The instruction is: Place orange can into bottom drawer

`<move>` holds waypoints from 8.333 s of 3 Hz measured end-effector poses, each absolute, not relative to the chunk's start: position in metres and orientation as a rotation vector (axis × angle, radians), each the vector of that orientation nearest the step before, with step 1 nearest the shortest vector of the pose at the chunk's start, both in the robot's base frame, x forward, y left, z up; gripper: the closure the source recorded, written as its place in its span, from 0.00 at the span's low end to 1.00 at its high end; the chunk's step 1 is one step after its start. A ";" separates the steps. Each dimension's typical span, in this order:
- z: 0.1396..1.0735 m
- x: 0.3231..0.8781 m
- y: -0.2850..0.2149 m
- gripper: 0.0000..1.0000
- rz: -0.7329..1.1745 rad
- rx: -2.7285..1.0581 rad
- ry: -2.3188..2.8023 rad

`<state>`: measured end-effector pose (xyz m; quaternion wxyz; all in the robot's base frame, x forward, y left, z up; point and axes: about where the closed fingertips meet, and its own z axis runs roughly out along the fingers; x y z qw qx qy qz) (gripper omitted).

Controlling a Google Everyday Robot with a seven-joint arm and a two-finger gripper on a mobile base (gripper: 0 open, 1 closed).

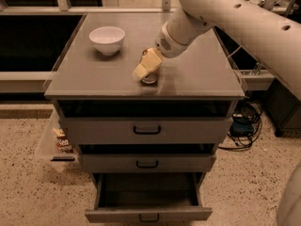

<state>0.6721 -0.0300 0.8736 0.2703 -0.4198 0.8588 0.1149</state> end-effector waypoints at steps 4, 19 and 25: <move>0.840 0.705 -0.008 0.00 0.306 -1.118 2.383; 0.764 0.429 -0.103 1.00 0.910 -0.803 2.556; 0.508 0.393 -0.164 1.00 1.248 -0.056 2.639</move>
Offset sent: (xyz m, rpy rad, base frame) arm 0.0323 0.0311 -0.0189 -0.0241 0.0272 0.0029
